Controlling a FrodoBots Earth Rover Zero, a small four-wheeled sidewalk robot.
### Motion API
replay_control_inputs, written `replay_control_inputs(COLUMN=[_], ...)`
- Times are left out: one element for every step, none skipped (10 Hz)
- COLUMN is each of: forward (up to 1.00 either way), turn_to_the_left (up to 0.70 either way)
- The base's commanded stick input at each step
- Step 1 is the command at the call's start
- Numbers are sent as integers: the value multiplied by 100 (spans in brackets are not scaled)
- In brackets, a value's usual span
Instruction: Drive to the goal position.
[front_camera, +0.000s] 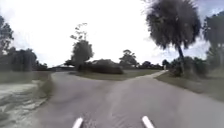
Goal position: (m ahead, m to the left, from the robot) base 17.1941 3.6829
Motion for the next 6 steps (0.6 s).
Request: replay_control_inputs(forward=[69, 69, 69, 69, 69, 69], turn_to_the_left=[34, 34, 34, 34, 34, 34])
